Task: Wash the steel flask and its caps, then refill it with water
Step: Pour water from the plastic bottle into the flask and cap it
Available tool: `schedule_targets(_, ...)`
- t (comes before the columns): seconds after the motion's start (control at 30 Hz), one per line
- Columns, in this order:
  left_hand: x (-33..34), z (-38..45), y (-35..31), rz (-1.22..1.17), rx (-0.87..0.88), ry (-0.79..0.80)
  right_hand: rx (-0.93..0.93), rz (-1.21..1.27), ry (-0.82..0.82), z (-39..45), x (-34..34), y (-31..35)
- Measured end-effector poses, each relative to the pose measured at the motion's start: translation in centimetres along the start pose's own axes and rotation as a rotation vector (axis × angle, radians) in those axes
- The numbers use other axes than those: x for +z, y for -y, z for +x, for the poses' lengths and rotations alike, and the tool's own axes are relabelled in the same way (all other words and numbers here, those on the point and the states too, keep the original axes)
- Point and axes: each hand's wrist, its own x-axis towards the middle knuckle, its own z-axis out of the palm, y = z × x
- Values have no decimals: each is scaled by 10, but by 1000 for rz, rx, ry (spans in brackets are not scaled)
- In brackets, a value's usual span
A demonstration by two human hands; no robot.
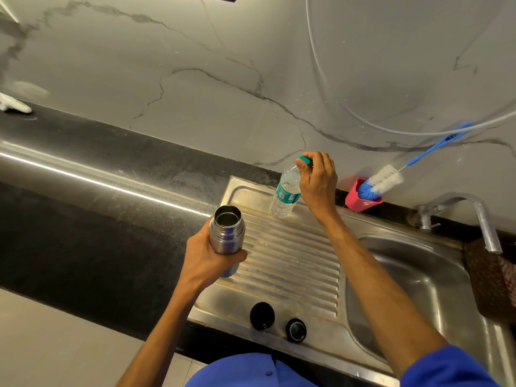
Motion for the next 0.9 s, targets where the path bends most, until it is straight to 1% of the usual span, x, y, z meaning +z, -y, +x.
schedule_targets(0.33, 2, 0, 2, 12, 7, 17, 38, 54, -33, -1, 2, 9)
schedule_targets(0.5, 0, 1, 6, 14, -2, 31, 40, -2, -21, 3, -5, 9)
schedule_targets(0.57, -1, 1, 7, 16, 0, 24, 58, 0, -2, 7, -5, 11)
schedule_targets(0.63, -2, 0, 7, 15, 1, 15, 59, 23, 57, 10, -5, 12)
schedule_targets(0.73, -4, -1, 7, 11, 7, -3, 11, 53, 149, 10, -5, 12)
schedule_targets(0.8, -6, -2, 10, 10, 2, -9, -12, 64, 166, 9, -5, 11)
schedule_targets(0.9, -8, -3, 13, 11, -9, -6, 24, 90, 170, 6, -4, 11)
